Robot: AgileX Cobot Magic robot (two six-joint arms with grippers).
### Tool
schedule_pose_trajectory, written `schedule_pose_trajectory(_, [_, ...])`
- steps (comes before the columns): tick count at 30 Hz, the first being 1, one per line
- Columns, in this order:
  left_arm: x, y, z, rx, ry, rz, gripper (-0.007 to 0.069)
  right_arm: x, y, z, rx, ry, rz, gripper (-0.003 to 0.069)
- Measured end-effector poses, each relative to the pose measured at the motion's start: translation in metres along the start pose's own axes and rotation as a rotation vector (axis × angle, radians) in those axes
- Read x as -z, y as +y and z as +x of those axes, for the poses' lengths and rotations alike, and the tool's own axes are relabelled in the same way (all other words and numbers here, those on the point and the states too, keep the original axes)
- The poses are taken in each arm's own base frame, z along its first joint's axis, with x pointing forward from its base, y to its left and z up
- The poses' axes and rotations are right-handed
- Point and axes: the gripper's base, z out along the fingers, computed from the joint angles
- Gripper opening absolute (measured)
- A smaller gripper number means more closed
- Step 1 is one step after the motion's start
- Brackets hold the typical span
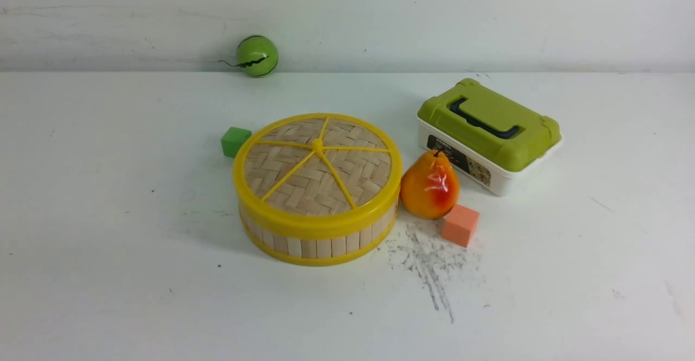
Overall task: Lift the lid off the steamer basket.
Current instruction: Use the left arm to lift the lid of the steamer
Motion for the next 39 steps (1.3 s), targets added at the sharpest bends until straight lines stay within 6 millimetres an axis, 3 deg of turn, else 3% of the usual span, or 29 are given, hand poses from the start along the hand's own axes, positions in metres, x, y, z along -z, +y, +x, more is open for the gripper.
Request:
schedule_pose_trajectory(4, [-0.040,0.011,0.015,0.069,0.165,-0.108,-0.0013,0.000,0.000,0.000,0.000,0.000,0.000,0.0239])
schedule_pose_trajectory(7, [-0.057,0.015,0.023,0.135,0.257,-0.158,-0.0013,0.000,0.000,0.000,0.000,0.000,0.000,0.0239])
schedule_pose_trajectory(8, [-0.074,0.017,0.030,0.170,0.362,-0.200,-0.0013,0.000,0.000,0.000,0.000,0.000,0.000,0.0239])
schedule_pose_trajectory(10, [-0.089,0.015,0.036,0.167,0.501,-0.219,-0.0013,0.000,0.000,0.000,0.000,0.000,0.000,0.0239])
schedule_pose_trajectory(13, [-0.108,0.010,0.040,0.136,0.646,-0.203,-0.0013,0.000,0.000,0.000,0.000,0.000,0.000,0.0239])
schedule_pose_trajectory(15, [-0.129,-0.001,0.044,0.097,0.810,-0.114,-0.0013,0.000,0.000,0.000,0.000,0.000,0.000,0.0239])
schedule_pose_trajectory(17, [-0.141,-0.008,0.044,0.091,0.870,-0.041,-0.0013,0.000,0.000,0.000,0.000,0.000,0.000,0.0239])
schedule_pose_trajectory(21, [-0.160,-0.022,0.039,0.101,0.916,0.087,-0.0013,0.000,0.000,0.000,0.000,0.000,0.000,0.0239])
schedule_pose_trajectory(25, [-0.180,-0.038,0.021,0.084,0.904,0.165,-0.0013,0.000,0.000,0.000,0.000,0.000,0.000,0.0239])
schedule_pose_trajectory(33, [-0.219,-0.055,-0.010,0.012,0.894,0.139,-0.0013,0.000,0.000,0.000,0.000,0.000,0.000,0.0239])
schedule_pose_trajectory(39, [-0.255,-0.090,-0.007,-0.165,0.911,0.081,-0.0013,0.000,0.000,0.000,0.000,0.000,0.000,0.0239])
